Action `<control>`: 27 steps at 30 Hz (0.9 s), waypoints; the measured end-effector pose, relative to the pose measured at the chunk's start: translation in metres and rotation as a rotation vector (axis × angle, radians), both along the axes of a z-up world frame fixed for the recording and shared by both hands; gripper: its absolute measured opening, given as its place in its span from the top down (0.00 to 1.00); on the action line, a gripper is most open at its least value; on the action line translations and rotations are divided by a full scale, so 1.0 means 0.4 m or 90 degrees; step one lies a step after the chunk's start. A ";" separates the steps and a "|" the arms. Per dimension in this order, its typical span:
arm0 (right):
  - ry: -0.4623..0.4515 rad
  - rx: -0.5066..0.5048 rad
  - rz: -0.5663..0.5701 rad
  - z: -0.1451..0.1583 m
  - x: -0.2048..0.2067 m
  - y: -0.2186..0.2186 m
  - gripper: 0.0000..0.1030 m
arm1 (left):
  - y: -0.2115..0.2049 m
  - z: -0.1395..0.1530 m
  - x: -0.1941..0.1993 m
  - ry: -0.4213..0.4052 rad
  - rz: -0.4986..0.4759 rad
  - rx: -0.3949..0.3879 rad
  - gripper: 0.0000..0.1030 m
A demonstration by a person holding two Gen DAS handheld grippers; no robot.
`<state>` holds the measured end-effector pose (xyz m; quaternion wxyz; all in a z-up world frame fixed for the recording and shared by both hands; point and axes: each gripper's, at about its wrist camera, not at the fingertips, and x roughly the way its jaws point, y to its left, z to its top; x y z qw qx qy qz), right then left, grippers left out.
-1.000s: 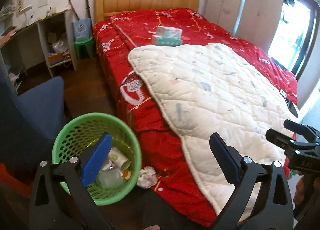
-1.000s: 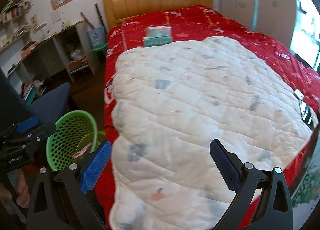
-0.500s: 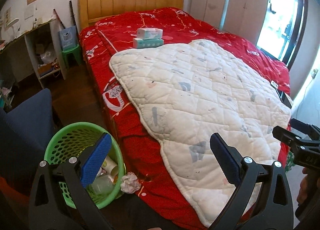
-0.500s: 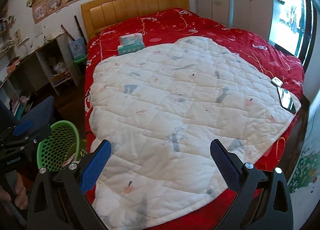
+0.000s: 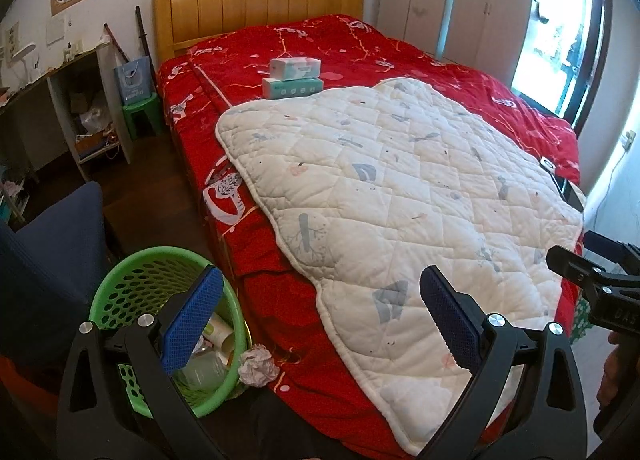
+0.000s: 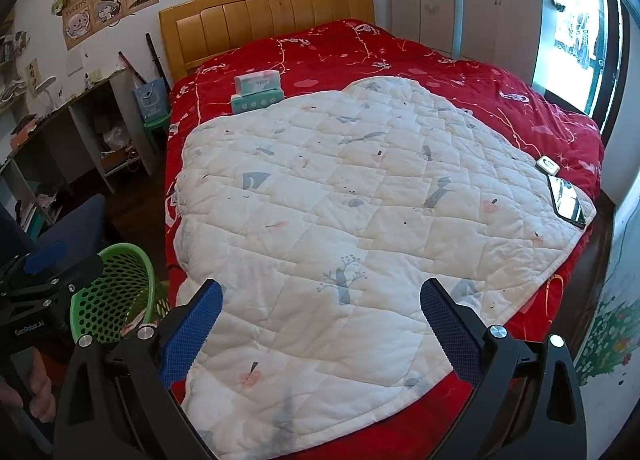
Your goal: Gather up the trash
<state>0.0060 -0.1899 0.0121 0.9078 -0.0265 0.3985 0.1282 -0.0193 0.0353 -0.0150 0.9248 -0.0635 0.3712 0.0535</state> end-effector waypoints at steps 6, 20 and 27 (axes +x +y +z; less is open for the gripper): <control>0.001 0.002 -0.003 -0.001 -0.001 -0.004 0.07 | -0.002 0.001 0.000 0.000 -0.001 -0.001 0.06; -0.001 0.005 -0.008 -0.006 -0.004 -0.010 0.07 | -0.017 0.012 -0.005 -0.009 -0.003 0.002 0.06; -0.005 0.006 -0.012 -0.003 -0.008 -0.012 0.07 | -0.012 0.035 -0.005 -0.028 0.012 0.005 0.06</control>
